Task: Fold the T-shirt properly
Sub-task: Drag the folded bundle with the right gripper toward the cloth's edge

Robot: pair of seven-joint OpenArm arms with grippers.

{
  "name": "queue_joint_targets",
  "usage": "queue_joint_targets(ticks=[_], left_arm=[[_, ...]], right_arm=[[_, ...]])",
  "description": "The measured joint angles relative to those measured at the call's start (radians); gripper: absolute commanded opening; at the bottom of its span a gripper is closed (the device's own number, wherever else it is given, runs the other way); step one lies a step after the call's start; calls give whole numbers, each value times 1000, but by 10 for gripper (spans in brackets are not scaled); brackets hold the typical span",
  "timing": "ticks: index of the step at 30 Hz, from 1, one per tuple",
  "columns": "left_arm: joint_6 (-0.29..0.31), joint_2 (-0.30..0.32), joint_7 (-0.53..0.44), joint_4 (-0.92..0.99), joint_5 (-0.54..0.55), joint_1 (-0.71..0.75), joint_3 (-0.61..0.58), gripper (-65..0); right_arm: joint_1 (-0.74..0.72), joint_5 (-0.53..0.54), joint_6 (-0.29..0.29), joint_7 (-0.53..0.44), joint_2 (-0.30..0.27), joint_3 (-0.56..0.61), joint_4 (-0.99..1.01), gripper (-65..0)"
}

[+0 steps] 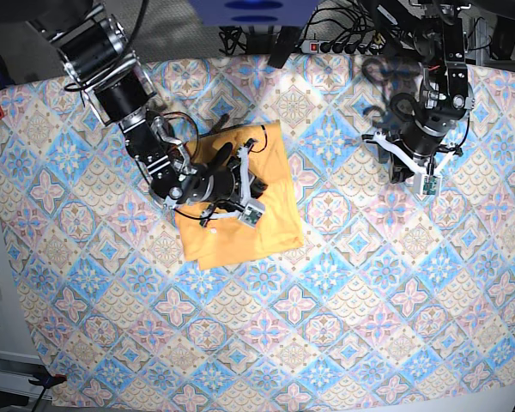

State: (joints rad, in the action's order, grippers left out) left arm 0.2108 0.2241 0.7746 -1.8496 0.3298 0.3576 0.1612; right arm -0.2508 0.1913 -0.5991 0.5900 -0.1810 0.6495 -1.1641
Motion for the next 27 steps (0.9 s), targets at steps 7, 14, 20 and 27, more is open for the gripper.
queue_joint_targets(ticks=[7, 14, 20, 27], left_arm=[[0, 0, 2, 0, 0, -1, 0, -650], [0, 0, 3, 0, 0, -6, -2, -649], [0, 0, 3, 0, 0, -8, -5, -649], [0, 0, 3, 0, 0, -8, -5, -649]], right_arm=[[-58, 19, 0, -31, -80, -1, 70, -579], [-21, -3, 10, 25, -91, -43, -42, -579], [34, 8, 2, 105, -38, -45, -225, -579], [60, -3, 5, 136, 44, -46, -174, -578]])
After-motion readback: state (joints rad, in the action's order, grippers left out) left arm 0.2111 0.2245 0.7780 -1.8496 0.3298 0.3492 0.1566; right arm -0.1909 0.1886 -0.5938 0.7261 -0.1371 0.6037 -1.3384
